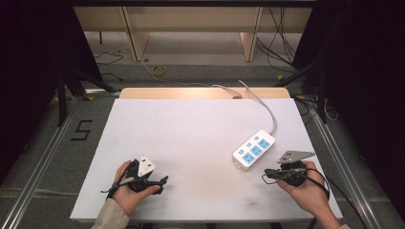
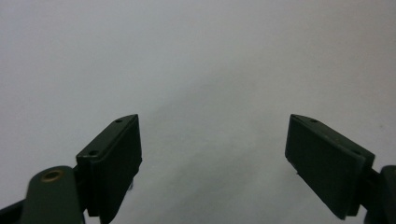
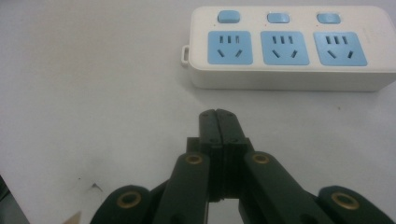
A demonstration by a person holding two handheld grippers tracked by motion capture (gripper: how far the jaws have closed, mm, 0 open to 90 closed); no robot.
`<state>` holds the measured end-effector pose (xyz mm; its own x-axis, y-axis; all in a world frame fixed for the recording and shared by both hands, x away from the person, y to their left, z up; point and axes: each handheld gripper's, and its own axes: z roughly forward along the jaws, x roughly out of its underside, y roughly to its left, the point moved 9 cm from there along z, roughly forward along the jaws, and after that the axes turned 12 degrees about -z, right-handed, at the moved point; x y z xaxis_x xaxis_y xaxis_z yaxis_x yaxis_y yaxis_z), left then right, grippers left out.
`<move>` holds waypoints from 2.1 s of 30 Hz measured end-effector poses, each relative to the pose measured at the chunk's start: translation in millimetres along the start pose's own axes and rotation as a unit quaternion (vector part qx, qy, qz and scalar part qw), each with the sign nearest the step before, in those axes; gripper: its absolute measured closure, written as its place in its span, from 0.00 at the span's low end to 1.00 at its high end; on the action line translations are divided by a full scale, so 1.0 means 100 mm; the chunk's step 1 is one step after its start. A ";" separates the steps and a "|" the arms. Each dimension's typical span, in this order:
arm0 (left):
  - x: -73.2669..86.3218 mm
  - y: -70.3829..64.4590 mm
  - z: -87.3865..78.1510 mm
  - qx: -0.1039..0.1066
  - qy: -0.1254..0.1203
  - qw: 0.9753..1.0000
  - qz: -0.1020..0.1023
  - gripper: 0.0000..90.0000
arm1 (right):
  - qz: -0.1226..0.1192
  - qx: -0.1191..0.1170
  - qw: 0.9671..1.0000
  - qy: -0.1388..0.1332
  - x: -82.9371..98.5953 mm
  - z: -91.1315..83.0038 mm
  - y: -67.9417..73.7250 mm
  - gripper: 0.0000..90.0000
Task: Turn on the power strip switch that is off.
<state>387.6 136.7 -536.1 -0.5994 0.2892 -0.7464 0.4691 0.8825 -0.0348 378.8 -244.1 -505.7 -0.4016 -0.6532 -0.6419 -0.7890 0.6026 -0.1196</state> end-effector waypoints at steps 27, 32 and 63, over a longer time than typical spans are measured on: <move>0.00 0.01 0.00 -0.001 0.000 1.000 0.000 0.21 | 0.005 -0.010 1.000 0.025 -0.11 0.06 -0.04 1.00; -0.01 0.01 0.00 -0.001 -0.001 1.000 -0.001 0.21 | 0.006 -0.012 0.999 0.032 -0.14 0.07 -0.04 1.00; -0.01 0.01 0.00 -0.002 -0.004 1.000 0.000 0.21 | -0.005 -0.014 0.999 0.051 -0.35 0.15 -0.15 1.00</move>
<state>388.8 137.7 -535.2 -0.5943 0.2871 -0.7512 0.4674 0.8834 -0.0321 411.7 -223.2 -492.9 -0.4380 -0.7030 -0.5603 -0.8050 0.5841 -0.1035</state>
